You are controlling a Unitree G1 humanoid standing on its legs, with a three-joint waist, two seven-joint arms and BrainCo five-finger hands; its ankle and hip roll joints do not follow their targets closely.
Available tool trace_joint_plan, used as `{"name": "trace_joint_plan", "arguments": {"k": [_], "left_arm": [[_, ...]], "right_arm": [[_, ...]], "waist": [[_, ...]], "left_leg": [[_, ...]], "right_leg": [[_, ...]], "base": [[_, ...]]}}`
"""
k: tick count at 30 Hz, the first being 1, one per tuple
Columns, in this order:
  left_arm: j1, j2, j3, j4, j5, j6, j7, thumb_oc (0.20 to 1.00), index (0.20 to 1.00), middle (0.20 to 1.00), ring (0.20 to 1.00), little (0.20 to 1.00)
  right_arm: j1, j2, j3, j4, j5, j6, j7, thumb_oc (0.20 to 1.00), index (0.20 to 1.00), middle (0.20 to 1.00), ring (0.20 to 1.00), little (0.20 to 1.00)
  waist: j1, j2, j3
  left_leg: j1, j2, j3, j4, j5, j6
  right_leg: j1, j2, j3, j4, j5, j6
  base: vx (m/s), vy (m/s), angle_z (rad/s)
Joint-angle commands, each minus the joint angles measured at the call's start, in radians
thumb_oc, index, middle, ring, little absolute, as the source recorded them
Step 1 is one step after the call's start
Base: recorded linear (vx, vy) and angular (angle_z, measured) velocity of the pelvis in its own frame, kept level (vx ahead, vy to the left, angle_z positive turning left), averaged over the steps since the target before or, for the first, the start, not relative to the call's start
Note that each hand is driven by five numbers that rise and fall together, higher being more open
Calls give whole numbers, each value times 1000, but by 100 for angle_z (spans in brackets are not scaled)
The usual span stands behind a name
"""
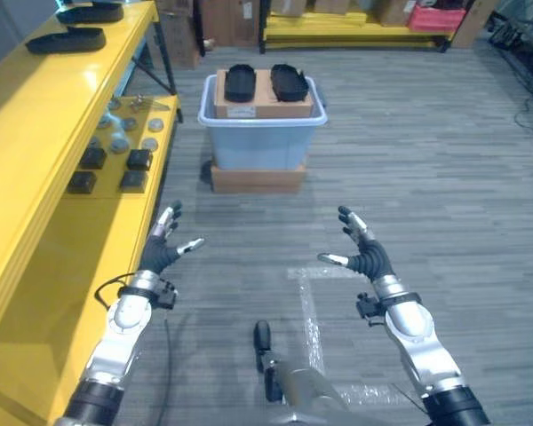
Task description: Move parts from the plastic box to the shelf.
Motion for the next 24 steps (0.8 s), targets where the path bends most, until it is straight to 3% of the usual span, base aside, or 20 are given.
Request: {"name": "trace_joint_plan", "arguments": {"k": [1, 2, 8, 11, 16, 18, 22, 24], "left_arm": [[13, 61, 14, -76, 19, -52, -4, 1000, 1000, 1000, 1000, 1000], [12, 60, 13, -75, 19, -52, -3, 1000, 1000, 1000, 1000, 1000], [-26, 40, -27, -53, -45, -49, -8, 1000, 1000, 1000, 1000, 1000], [-32, 40, -36, -50, -49, -41, -14, 1000, 1000, 1000, 1000, 1000], [-10, 43, -32, -59, -41, -35, -23, 1000, 1000, 1000, 1000, 1000], [-10, 43, -32, -59, -41, -35, -23, 1000, 1000, 1000, 1000, 1000], [12, 46, -20, -60, -28, -24, -28, 1000, 1000, 1000, 1000, 1000], [18, 49, -19, -66, -28, -20, -31, 1000, 1000, 1000, 1000, 1000]], "right_arm": [[-56, -14, -11, -19, 28, -53, 5, 1000, 1000, 1000, 1000, 1000], [-55, -15, -11, -19, 28, -53, 4, 1000, 1000, 1000, 1000, 1000], [-79, -83, -10, -28, 23, -52, 12, 1000, 1000, 1000, 1000, 1000], [-79, -105, -20, -34, 20, -53, 11, 1000, 1000, 1000, 1000, 1000], [-56, -102, -18, -37, 25, -52, 21, 1000, 1000, 1000, 1000, 1000], [-56, -102, -18, -37, 25, -52, 21, 1000, 1000, 1000, 1000, 1000], [-19, -87, -8, -19, 34, -49, 25, 1000, 1000, 1000, 1000, 1000], [-7, -87, -13, -15, 39, -42, 19, 1000, 1000, 1000, 1000, 1000]], "waist": [[29, -18, -26], [28, -17, -26], [15, 22, -43], [18, 16, -38], [21, 25, -55], [21, 25, -55], [20, 23, -43], [25, 14, -34]], "left_leg": [[-106, 175, 36, -34, -38, 15], [-106, 176, 35, -32, -39, 14], [-131, 229, 1, 138, 77, -70], [-185, 220, 1, 310, 186, -126], [-172, 241, 10, 356, 253, -153], [-172, 241, 10, 356, 253, -153], [-240, 245, 34, 591, 393, -179], [-283, 232, 44, 686, 388, -152]], "right_leg": [[119, -100, 15, -34, -153, 237], [119, -99, 13, -33, -154, 237], [173, -63, -15, 30, -239, 179], [235, -56, -11, 17, -261, 158], [283, -32, -2, -20, -275, 142], [283, -32, -2, -20, -275, 142], [338, -30, 21, -23, -304, 114], [355, -36, 38, -20, -306, 105]], "base": [[210, -172, 22], [285, -256, 8], [260, -219, 15], [207, -181, 7], [175, -130, -13], [73, -61, -3], [159, -165, -11], [99, -122, -28]]}}
